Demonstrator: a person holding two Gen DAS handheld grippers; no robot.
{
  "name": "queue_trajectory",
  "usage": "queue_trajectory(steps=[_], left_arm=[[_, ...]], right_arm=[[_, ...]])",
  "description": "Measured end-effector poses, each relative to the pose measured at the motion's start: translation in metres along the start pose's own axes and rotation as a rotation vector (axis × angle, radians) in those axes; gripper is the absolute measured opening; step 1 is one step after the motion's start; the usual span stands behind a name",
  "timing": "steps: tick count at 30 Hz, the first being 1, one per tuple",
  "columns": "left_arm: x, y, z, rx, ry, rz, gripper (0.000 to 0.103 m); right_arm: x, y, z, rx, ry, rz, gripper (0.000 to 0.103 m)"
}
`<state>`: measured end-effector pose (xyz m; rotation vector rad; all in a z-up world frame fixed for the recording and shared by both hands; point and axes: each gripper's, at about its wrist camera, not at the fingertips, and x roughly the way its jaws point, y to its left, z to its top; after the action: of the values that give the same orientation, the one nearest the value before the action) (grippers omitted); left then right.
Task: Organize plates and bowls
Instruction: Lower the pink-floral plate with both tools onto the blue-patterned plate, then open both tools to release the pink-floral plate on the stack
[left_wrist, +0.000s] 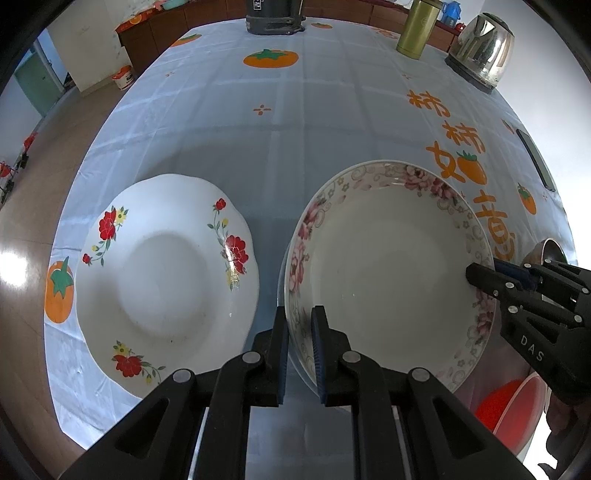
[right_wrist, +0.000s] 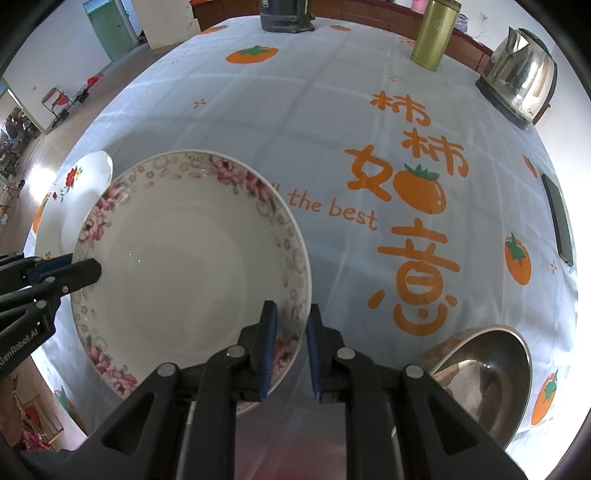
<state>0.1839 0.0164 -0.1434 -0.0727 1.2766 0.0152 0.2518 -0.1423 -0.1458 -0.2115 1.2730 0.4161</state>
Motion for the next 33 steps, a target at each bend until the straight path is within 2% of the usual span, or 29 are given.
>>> queue_trajectory(steps=[33], left_arm=[[-0.003, -0.002, -0.009, 0.025, -0.036, 0.041, 0.013]], right_arm=[[0.0, 0.006, -0.003, -0.039, -0.022, -0.042, 0.015]])
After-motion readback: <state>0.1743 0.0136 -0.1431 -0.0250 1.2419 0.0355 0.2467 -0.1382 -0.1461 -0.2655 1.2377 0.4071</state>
